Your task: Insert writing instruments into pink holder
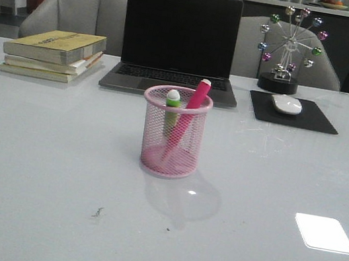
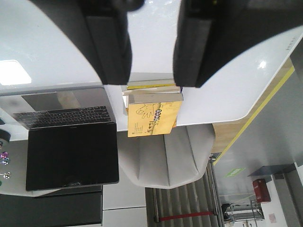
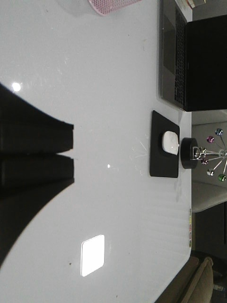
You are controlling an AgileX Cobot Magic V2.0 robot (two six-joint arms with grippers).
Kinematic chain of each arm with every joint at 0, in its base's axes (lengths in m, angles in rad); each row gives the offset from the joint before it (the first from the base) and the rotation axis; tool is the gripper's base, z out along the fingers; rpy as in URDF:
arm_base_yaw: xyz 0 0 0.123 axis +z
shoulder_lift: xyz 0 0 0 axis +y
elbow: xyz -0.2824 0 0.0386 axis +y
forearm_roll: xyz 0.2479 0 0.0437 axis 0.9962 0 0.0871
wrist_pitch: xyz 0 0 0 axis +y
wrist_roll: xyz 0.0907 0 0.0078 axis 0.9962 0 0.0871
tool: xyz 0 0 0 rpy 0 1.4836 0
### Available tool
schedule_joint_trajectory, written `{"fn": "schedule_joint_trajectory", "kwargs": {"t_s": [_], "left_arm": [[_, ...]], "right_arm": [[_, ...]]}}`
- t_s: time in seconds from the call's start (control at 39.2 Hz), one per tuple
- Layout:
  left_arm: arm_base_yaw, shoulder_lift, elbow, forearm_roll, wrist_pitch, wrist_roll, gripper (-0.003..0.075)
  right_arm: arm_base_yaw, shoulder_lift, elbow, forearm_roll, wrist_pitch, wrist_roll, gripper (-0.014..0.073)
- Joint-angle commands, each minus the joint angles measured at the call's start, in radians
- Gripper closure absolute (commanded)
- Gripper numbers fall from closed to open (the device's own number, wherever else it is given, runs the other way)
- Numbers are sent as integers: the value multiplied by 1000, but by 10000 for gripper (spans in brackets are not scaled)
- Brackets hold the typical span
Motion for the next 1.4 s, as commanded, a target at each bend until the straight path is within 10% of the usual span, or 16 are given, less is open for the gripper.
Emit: {"fn": "schedule_joint_trajectory", "kwargs": {"t_s": [0.0,1.02,1.38], "left_arm": [[1,-2,-28,-8,-76,0,409],[-1,-132,0,60,-76,-3,409],[-1,-400,96,308,-76,-343,409]], "right_arm": [[-3,-13,1,0,-75,-4,538],[-3,-13,1,0,-75,-4,538],[-3,-13,1,0,-75,-4,538]]}}
